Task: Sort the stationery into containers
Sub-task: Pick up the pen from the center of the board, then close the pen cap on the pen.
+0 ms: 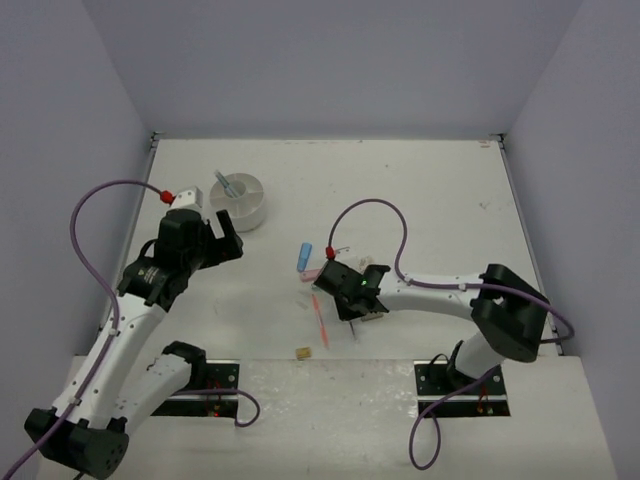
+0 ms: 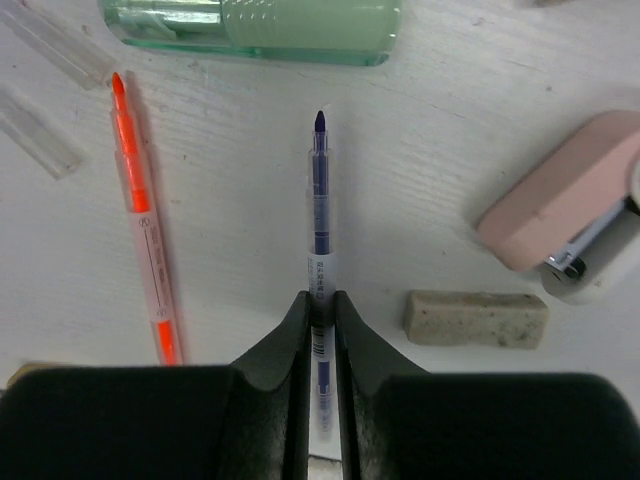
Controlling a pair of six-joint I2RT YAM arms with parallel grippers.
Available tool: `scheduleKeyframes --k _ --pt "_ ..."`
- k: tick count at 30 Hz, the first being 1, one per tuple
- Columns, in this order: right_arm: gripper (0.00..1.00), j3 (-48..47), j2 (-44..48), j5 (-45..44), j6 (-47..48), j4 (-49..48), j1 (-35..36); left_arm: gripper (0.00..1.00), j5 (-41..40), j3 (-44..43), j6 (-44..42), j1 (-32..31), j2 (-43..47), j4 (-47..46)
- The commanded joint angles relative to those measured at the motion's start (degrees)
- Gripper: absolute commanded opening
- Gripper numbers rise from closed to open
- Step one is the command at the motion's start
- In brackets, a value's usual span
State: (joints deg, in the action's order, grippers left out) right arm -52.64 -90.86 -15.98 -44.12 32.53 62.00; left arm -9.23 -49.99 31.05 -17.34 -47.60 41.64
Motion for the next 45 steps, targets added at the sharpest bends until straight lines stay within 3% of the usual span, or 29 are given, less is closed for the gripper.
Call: scheduleKeyframes --k 1,9,12,18,31,45 --pt "0.00 0.4 13.2 -5.8 -1.3 4.2 -0.3 0.99 -11.0 -4.0 12.6 -12.7 -2.5 2.4" --pt "0.00 4.4 27.2 -8.7 -1.2 7.6 -1.9 0.95 -22.5 -4.4 39.0 -30.3 -16.2 7.0" --pt "0.00 6.0 29.9 -9.9 -1.6 8.8 -2.3 0.86 -25.6 -5.3 51.2 -35.1 -19.3 10.6" --pt "0.00 8.8 33.5 -10.3 -1.7 8.9 -3.0 0.68 -23.6 -14.0 64.4 -39.0 -33.1 21.0" --pt "0.00 12.9 39.4 -10.9 -1.3 8.6 -4.5 0.54 -17.7 -16.7 63.9 -39.6 -46.7 16.2" --pt "0.00 13.9 40.6 -9.8 -0.4 7.3 -4.8 0.41 -14.1 -14.8 60.9 -39.5 -52.3 11.2"
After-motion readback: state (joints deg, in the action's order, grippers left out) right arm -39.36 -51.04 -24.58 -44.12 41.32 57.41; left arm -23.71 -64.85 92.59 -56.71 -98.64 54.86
